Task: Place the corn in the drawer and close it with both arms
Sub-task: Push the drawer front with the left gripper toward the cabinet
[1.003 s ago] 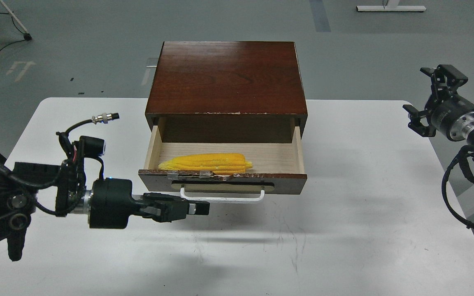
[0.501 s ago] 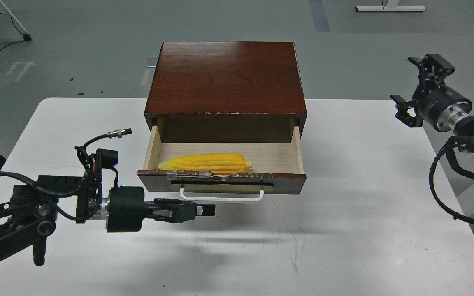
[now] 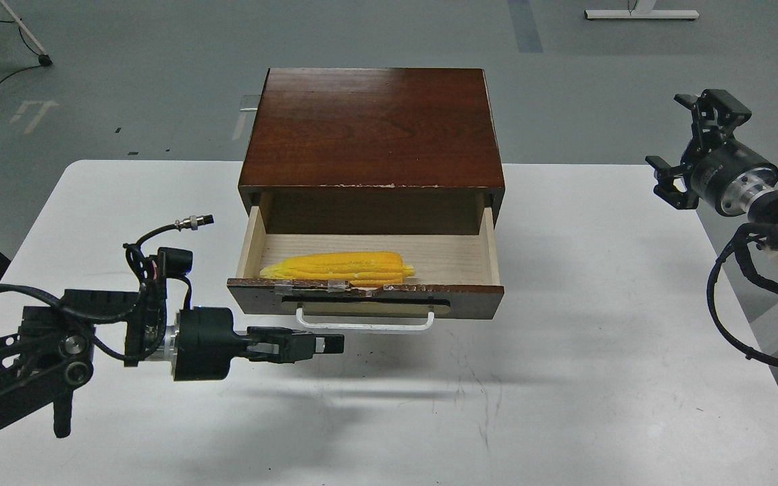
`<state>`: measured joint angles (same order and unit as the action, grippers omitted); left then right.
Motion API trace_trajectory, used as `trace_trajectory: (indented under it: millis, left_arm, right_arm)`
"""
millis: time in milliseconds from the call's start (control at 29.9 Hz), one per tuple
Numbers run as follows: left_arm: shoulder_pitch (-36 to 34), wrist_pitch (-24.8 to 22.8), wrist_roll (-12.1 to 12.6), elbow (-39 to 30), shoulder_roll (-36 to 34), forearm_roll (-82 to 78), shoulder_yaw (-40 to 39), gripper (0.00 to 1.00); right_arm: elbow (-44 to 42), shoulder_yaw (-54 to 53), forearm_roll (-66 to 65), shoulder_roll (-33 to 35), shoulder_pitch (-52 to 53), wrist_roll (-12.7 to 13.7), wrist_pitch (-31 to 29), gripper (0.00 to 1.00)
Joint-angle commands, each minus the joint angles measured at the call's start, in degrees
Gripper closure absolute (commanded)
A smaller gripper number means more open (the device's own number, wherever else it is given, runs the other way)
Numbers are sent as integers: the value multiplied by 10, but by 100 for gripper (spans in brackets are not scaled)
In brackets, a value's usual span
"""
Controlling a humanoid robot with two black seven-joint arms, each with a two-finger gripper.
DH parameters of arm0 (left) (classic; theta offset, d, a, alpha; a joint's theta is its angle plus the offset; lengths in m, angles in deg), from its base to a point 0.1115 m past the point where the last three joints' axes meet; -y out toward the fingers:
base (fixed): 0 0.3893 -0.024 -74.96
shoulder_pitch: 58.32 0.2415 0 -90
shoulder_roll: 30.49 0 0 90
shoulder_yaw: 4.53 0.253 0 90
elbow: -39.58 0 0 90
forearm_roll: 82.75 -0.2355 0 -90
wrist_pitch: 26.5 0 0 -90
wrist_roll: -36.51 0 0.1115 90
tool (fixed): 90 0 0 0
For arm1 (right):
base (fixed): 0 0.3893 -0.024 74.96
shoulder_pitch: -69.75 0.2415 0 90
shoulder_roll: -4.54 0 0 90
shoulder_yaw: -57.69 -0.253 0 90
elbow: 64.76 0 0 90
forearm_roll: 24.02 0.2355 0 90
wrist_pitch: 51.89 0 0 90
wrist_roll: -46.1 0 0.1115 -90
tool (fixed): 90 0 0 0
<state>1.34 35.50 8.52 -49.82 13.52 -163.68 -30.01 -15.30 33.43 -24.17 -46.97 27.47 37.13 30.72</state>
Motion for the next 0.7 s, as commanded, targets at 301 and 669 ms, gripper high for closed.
trace_trajectory:
  millis: [301,669]
  left_arm:
    - [-9,0,0,67,22,2,-8,100]
    - [-31,0,0,122,59,3,-11,100]
  right_arm:
    - [-22,1,0,-19,0,0,-1,0]
    - [-25,1,0,-23,-1,0,-1,0]
